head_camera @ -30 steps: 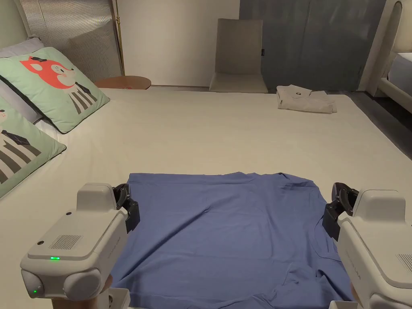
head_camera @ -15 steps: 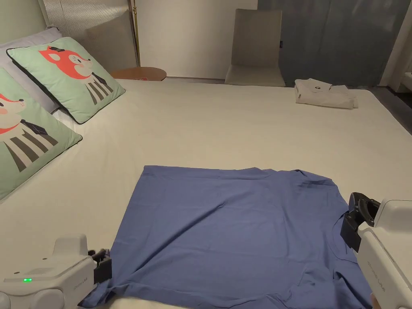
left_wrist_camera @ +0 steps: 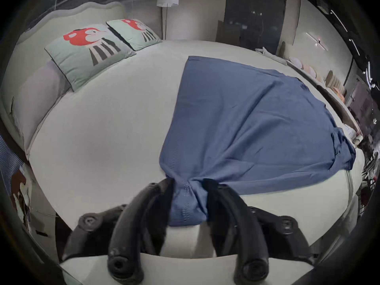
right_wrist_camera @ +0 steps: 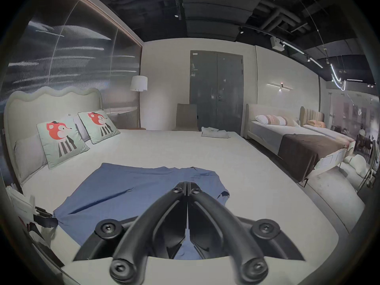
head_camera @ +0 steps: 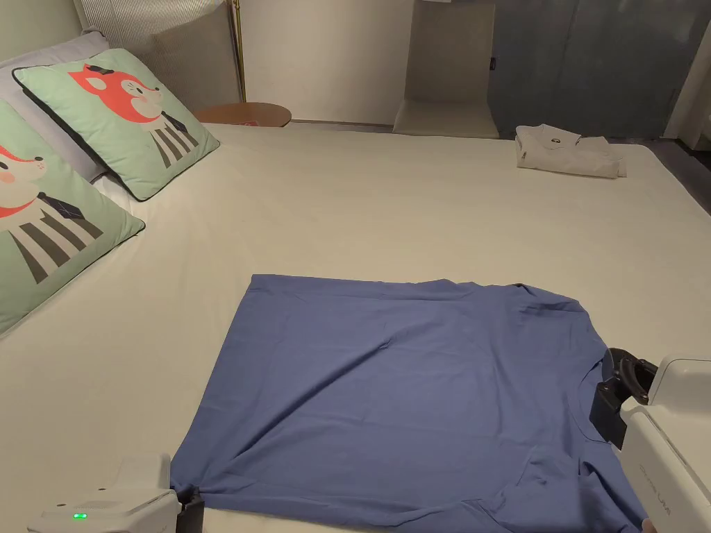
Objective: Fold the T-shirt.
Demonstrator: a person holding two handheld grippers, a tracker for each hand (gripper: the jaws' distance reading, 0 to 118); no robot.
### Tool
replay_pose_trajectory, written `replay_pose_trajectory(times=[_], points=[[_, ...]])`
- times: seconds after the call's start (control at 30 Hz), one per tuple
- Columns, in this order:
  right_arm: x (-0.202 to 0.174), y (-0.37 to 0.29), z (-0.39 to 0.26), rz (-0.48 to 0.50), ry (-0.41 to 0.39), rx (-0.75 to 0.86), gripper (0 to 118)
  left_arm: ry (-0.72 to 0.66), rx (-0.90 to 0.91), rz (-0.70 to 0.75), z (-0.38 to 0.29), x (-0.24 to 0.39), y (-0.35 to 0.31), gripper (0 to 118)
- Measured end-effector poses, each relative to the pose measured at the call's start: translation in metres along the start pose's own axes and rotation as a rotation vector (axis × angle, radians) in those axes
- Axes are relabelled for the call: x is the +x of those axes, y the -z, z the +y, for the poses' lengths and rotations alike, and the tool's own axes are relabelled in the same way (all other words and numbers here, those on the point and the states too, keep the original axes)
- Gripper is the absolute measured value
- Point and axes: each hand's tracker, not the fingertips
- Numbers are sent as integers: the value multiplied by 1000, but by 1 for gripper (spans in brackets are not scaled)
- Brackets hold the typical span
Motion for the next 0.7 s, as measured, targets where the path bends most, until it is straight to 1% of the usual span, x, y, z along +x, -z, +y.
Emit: replay_pose_trajectory(times=[0.03,0.07,0.17,0.27,0.3,0.37,0.4,0.43,0.47,0.57,0.63,0.7], points=[[2,-1,-1,-4,1,-3,1,4,10,-2,2,0,-1,10],[4,-2,-2,-9,2,-5,1,4,17,-8,4,2,-3,7],[9,-6,-8,-22,5,-38,1,-17,49,-5,10,0,-9,7],[20,-4,-27,-43,17,-140,3,-41,70,-19,17,-3,-19,7],[25,-3,-37,-54,24,-188,17,-47,84,-23,18,-4,-22,7],[34,1,-58,-68,49,-279,62,-48,100,-39,21,-4,-28,7],[43,7,-77,-68,66,-324,87,-46,108,-41,23,-2,-30,7],[48,10,-89,-69,81,-373,99,-42,117,-48,25,0,-33,7],[50,13,-99,-71,87,-410,104,-37,121,-50,27,1,-34,7],[53,14,-122,-81,83,-488,102,-19,135,-48,31,5,-32,7],[53,17,-133,-67,86,-509,100,-7,140,-39,31,7,-32,7],[50,14,-137,-53,99,-522,90,-8,139,-39,32,8,-32,7]])
